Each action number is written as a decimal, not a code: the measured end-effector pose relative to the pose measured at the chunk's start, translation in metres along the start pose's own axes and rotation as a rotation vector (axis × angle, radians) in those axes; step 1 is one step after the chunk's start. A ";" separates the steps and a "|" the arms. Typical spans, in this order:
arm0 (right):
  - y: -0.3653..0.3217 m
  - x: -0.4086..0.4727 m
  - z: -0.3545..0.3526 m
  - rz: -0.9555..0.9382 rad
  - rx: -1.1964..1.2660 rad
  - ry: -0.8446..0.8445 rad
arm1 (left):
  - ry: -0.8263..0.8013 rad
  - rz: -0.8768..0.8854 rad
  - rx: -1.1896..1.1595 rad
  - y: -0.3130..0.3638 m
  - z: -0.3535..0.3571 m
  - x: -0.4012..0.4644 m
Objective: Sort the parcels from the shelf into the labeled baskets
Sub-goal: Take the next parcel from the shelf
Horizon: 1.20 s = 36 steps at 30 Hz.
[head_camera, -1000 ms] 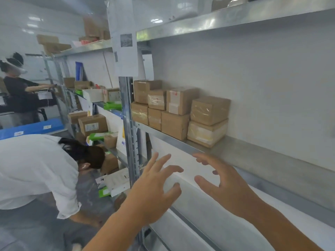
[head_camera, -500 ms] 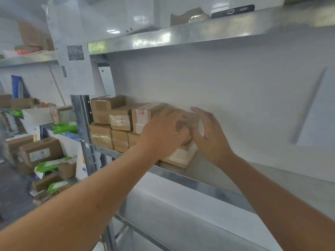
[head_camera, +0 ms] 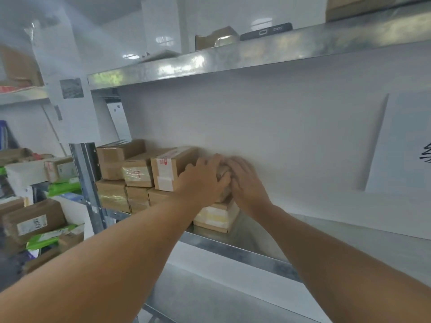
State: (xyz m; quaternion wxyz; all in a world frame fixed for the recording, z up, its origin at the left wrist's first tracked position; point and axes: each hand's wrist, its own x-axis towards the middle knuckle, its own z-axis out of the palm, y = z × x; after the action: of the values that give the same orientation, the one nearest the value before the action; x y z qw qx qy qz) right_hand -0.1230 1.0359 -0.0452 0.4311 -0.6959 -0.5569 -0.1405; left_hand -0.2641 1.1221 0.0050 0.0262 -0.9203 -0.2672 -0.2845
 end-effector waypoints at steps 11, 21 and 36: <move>-0.102 -0.047 -0.068 0.217 0.769 0.187 | 0.365 -0.090 -0.727 0.041 -0.058 -0.086; -0.143 -0.178 -0.094 0.350 0.566 0.136 | 0.325 -0.063 -1.126 0.077 -0.041 -0.205; -0.144 -0.238 -0.132 0.678 0.224 0.179 | -0.017 0.015 -1.549 0.124 -0.034 -0.235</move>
State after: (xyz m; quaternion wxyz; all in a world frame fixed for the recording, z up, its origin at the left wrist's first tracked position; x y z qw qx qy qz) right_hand -0.2955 0.7817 -0.0649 0.5739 -0.7742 -0.2667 0.0117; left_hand -0.3820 0.8967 -0.0799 -0.6252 -0.6800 0.0142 -0.3827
